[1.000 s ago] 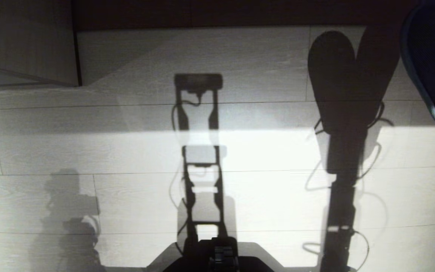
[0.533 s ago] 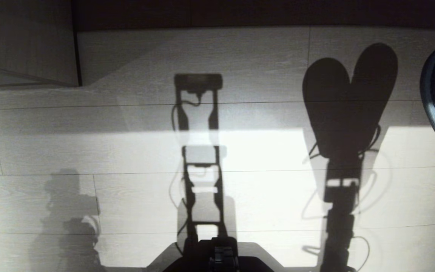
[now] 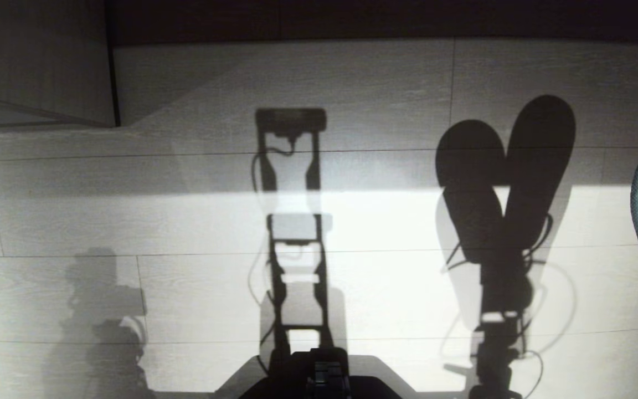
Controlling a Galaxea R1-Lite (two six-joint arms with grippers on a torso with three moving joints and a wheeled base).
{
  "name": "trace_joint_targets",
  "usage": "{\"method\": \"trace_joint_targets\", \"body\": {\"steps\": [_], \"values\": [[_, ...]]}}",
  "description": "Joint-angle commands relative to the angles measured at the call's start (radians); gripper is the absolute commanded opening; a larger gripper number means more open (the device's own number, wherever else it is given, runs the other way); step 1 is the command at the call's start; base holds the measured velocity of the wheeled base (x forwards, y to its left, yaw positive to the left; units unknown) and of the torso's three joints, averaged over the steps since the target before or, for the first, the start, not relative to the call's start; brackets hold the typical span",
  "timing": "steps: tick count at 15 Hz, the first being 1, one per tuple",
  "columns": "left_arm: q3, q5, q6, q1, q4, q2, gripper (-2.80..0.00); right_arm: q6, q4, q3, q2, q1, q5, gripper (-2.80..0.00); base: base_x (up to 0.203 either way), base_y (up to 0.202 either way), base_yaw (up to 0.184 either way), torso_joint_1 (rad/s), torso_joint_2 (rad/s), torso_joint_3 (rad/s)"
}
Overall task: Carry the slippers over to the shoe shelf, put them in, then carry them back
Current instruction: Place the slippers into the shoe cabinet
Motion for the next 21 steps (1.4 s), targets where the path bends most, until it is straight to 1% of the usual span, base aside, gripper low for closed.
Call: {"method": "trace_joint_targets", "body": {"steps": [1, 4, 10, 17, 20, 21], "values": [[0.0, 0.0, -0.001, 0.0, 0.0, 0.001, -2.8, -0.004, -0.003, 0.056, -0.071, 0.003, 0.0, -2.8, 0.0, 0.0, 0.0, 0.0, 0.0, 0.0], [0.0, 0.0, -0.001, 0.0, 0.0, 0.0, -2.8, -0.006, 0.001, 0.098, -0.112, 0.003, -0.001, -2.8, 0.0, 0.0, 0.0, 0.0, 0.0, 0.0], [0.0, 0.0, -0.001, 0.0, 0.0, 0.0, -2.8, -0.006, 0.126, 0.17, -0.227, 0.003, 0.012, -2.8, 0.0, 0.0, 0.0, 0.0, 0.0, 0.0], [0.0, 0.0, -0.001, 0.0, 0.0, 0.0, -2.8, -0.012, 0.171, 0.24, -0.28, 0.018, 0.013, -2.8, 0.0, 0.0, 0.0, 0.0, 0.0, 0.0], [0.0, 0.0, -0.001, 0.0, -0.002, 0.0, -2.8, -0.011, 0.221, 0.243, -0.303, 0.021, 0.014, -2.8, 0.0, 0.0, 0.0, 0.0, 0.0, 0.0], [0.0, 0.0, -0.001, 0.0, 0.0, 0.0, -2.8, -0.009, 0.276, 0.243, -0.324, 0.025, 0.014, -2.8, 0.0, 0.0, 0.0, 0.0, 0.0, 0.0]]}}
